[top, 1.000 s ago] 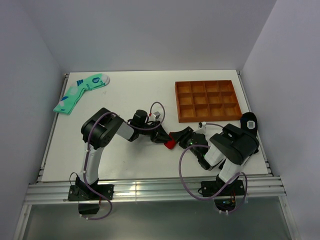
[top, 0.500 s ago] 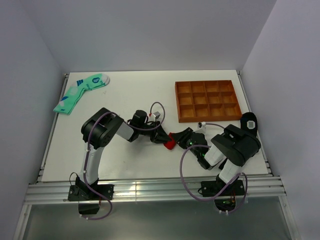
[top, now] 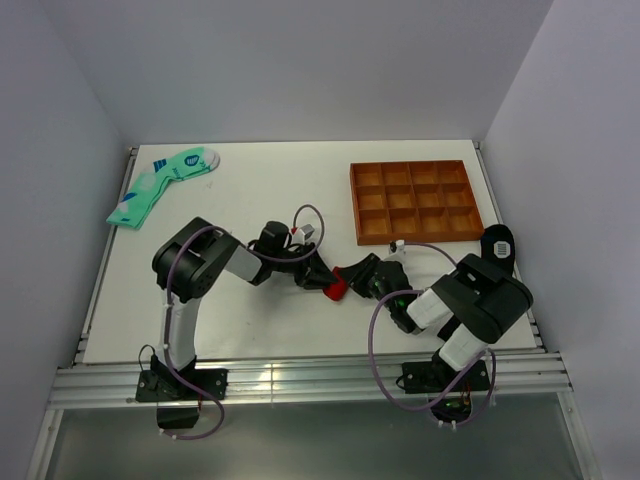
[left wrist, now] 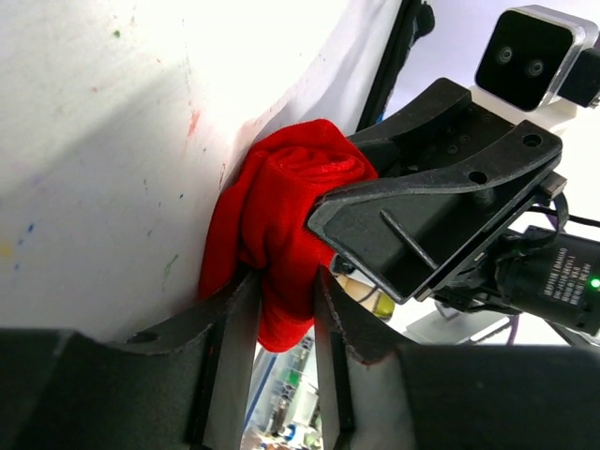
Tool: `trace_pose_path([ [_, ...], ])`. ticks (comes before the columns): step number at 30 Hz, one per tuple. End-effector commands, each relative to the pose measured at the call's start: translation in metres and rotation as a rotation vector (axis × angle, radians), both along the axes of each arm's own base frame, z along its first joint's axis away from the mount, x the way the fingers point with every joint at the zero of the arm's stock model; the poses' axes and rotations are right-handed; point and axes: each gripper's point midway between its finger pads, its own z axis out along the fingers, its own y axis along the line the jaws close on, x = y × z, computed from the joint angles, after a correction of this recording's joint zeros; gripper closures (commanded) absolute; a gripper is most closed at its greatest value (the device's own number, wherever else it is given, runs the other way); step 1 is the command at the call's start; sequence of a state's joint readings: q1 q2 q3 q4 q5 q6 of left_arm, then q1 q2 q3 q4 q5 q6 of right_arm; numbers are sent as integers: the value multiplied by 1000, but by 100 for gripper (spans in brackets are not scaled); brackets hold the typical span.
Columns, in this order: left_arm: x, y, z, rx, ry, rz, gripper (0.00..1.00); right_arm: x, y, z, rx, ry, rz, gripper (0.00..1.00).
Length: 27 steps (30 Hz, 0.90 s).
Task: Roll the socks
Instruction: Roll the sock at the center of the board, then pick up the sock at the center of the board.
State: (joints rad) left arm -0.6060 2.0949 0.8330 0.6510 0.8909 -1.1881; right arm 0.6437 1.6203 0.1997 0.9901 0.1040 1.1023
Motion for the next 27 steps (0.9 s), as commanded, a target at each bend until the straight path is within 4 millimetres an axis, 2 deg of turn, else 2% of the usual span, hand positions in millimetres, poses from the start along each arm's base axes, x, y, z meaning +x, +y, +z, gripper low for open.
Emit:
trace_pose_path([
  [1, -36, 39, -67, 256, 115, 6, 63, -23, -48, -61, -276, 177, -67, 90],
  [5, -31, 39, -57, 244, 53, 12, 61, -25, -51, -62, -291, 184, -65, 90],
  [15, -23, 46, -49, 275, -32, 47, 58, -25, -62, -61, -356, 201, -69, 93],
  [16, -21, 49, -51, 298, -36, 62, 58, -24, -63, -60, -369, 196, -69, 93],
  [27, 2, 57, -21, 367, -162, 120, 62, -11, -66, -38, -553, 196, 9, 96],
])
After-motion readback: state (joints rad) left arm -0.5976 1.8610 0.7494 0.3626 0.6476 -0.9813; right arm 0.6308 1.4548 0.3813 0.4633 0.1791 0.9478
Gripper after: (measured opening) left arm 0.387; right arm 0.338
